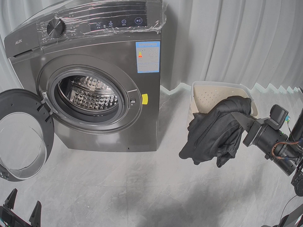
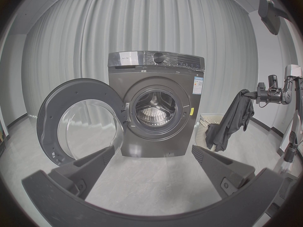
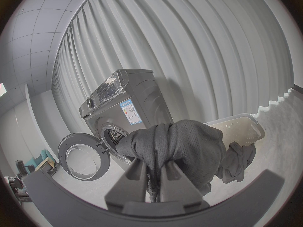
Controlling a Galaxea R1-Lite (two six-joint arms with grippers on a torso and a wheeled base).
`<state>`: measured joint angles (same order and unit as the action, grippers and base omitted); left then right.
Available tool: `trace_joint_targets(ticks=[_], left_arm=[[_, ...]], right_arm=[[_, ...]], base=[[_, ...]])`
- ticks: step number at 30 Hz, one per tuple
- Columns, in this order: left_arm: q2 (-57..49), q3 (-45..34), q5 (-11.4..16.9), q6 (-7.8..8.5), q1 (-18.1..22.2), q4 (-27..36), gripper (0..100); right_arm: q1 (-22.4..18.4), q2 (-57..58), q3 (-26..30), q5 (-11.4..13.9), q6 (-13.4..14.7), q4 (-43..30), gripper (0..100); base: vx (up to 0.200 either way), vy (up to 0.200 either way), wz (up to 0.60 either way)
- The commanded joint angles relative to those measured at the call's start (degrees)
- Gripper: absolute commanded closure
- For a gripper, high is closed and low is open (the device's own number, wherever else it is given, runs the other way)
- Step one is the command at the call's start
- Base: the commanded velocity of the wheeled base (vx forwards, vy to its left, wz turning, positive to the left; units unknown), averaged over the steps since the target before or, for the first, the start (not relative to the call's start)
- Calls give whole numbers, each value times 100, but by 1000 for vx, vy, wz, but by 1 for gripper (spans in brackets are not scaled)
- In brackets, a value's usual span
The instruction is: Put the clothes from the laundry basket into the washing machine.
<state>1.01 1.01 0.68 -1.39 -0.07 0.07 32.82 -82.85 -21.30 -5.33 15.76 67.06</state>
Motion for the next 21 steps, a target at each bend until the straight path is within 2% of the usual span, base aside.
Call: trace_joint_targets(ticks=[1,7,16,21], left_arm=[[-92,-92,2,-2,-1,1,0],[-92,-92,2,-2,7,1,0],[-92,-92,2,-2,-1,1,0],[-92,-92,2,-2,7,1,0]], right_arm=[[-3,-3,-15,-3,-38,0,100],[-3,-3,-6,-12,-56,-9,100],[5,-21,29,-12,-108,-9,100],[5,-39,47,-12,-108,-18,100]], base=[[0,200,0],[0,200,0],[0,0,0],[-200,0,0]])
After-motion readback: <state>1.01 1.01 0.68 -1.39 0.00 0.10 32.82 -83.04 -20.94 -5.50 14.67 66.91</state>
